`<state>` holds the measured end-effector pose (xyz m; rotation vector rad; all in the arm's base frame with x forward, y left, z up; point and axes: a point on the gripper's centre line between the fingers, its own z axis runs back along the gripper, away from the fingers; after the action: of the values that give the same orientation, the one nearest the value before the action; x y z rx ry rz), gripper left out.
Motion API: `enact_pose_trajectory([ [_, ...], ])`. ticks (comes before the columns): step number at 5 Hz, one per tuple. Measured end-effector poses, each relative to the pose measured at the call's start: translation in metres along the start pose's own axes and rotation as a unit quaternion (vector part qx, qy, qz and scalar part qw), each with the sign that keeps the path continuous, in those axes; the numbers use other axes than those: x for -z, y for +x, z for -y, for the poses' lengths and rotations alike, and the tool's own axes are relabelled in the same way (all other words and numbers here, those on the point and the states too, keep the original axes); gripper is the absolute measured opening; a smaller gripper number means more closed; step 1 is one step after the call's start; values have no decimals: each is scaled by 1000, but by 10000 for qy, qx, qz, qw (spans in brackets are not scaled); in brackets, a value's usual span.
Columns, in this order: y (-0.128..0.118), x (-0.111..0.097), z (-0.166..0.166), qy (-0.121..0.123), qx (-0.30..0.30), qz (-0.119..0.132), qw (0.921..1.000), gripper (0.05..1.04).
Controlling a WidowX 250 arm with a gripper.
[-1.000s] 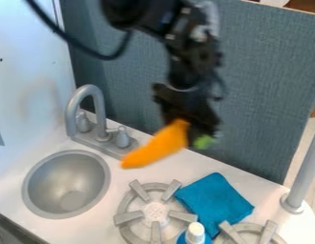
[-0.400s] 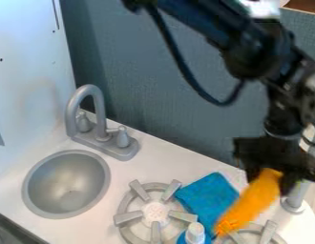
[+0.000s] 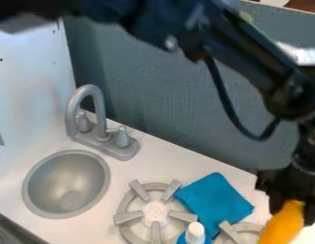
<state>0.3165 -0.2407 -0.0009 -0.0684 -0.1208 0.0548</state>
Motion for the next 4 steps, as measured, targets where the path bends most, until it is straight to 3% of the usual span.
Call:
enact_pose_trajectory([
  [2, -1, 23, -13, 387, 23, 45, 9992, 600],
  [3, -2, 32, -14, 414, -66, 32, 9991, 600],
  [4, 0, 42, -13, 254, -50, 152, 9995, 645],
])
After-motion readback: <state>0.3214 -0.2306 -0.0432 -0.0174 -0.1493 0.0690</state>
